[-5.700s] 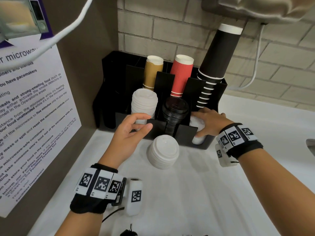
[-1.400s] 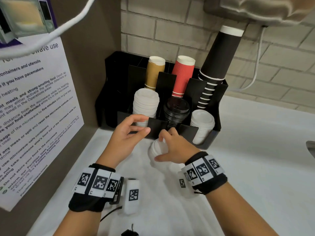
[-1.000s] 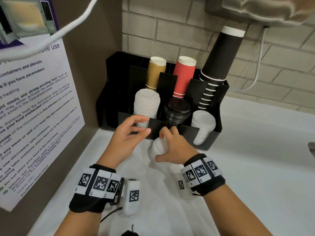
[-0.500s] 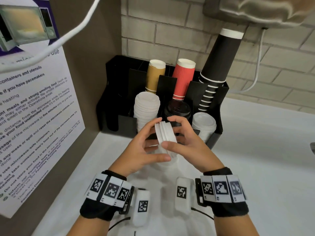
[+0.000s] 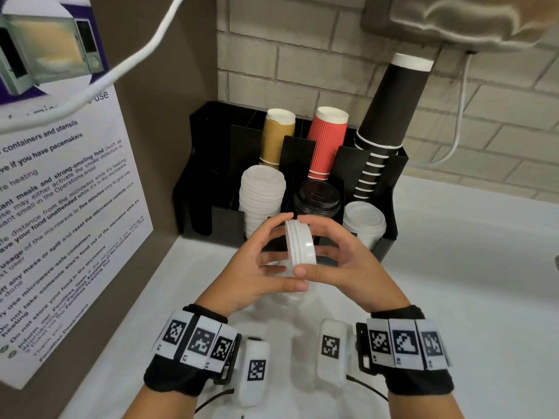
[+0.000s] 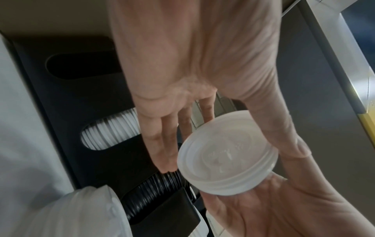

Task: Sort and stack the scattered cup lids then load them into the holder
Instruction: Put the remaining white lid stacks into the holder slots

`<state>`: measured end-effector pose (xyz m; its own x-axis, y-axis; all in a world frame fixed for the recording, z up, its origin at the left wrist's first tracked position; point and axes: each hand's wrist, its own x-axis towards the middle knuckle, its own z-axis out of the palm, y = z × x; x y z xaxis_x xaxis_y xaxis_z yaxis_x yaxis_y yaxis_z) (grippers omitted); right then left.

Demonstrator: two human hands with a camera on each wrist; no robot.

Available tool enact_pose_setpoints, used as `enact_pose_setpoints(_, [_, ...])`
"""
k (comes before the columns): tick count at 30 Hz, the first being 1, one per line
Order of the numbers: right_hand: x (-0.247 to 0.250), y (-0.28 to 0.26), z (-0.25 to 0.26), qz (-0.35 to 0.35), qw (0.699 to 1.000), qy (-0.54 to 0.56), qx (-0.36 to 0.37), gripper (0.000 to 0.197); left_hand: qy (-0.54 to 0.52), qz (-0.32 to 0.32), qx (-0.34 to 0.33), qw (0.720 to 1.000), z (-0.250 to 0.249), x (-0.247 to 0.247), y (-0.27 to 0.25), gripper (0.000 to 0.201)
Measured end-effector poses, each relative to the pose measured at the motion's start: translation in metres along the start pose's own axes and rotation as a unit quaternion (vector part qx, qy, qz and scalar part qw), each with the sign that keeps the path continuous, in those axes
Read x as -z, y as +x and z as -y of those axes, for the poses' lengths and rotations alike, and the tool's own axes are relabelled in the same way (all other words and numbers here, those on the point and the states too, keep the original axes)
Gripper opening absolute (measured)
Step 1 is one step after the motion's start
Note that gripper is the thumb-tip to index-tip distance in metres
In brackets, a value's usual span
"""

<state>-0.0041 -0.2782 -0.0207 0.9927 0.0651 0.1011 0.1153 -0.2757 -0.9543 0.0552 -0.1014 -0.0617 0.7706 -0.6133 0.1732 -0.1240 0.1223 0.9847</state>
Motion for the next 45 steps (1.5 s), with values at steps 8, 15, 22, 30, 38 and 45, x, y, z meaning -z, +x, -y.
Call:
enact_pose_setpoints(8, [-0.004,0.000,0.001,-0.014,0.999,-0.031,0.013,0.063,0.011,-0.003,-0.007,1.000,0.001,0.000,-0.001,0.097])
enact_pose_setpoints(15, [0.014,0.005,0.012,-0.048,0.996,-0.056,0.046,0.059,0.021,-0.018,-0.021,0.999,0.003,0.008,-0.002,0.108])
enact_pose_setpoints(22, [0.100,0.033,0.017,-0.232,0.923,-0.306,0.006,0.059,0.025,-0.100,-0.040,0.994,0.003,0.021,-0.001,0.090])
enact_pose_setpoints(30, [0.109,0.064,-0.007,-0.115,0.870,-0.467,-0.113,0.075,0.028,-0.107,-0.044,0.993,0.005,0.019,0.000,0.089])
enact_pose_setpoints(38, [0.104,0.068,-0.016,-0.048,0.835,-0.528,-0.147,0.086,0.047,-0.113,-0.034,0.992,0.006,0.020,-0.001,0.085])
enact_pose_setpoints(45, [0.103,0.063,-0.019,-0.040,0.849,-0.508,-0.142,0.087,0.049,-0.118,-0.032,0.991,0.003,0.019,-0.001,0.078])
